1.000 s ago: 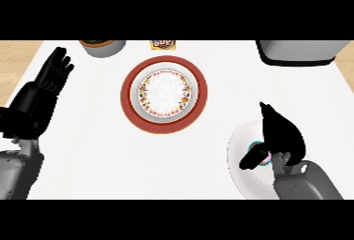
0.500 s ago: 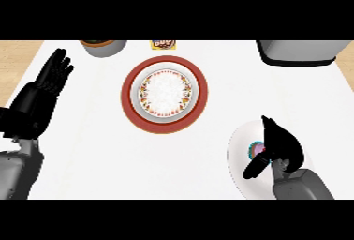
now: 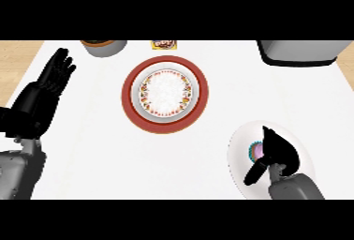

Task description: Pick the cupcake from the plate and place it in the plate

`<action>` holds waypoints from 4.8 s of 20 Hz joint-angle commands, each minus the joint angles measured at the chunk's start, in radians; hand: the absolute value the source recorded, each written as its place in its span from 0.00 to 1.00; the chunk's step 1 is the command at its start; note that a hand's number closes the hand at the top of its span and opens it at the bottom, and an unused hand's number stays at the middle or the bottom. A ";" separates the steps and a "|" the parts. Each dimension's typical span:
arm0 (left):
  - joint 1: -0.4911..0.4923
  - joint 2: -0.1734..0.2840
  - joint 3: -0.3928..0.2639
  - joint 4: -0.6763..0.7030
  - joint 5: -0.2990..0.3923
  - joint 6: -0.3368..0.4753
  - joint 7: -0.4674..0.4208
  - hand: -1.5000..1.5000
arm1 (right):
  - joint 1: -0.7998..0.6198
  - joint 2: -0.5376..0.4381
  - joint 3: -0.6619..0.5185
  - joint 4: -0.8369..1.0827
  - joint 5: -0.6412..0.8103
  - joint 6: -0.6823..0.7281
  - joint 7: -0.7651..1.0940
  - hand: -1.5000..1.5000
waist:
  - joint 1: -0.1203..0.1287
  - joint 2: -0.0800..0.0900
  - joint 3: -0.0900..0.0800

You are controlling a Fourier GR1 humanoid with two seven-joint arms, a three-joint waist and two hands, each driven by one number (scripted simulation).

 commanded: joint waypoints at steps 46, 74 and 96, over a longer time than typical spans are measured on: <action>-0.038 -0.031 0.011 0.003 -0.037 -0.029 -0.002 0.50 | 0.121 0.199 0.530 -0.548 0.886 -0.416 0.237 1.00 | 0.045 0.025 -0.001; -0.101 -0.075 -0.037 0.037 -0.039 -0.062 -0.016 0.50 | -0.696 0.208 -0.028 0.526 0.222 -0.818 0.118 0.00 | 0.133 0.040 0.002; -0.024 -0.060 0.007 0.028 -0.070 -0.029 -0.015 0.50 | -0.731 0.208 0.088 0.636 0.038 -1.576 -0.046 0.00 | 0.038 0.001 0.000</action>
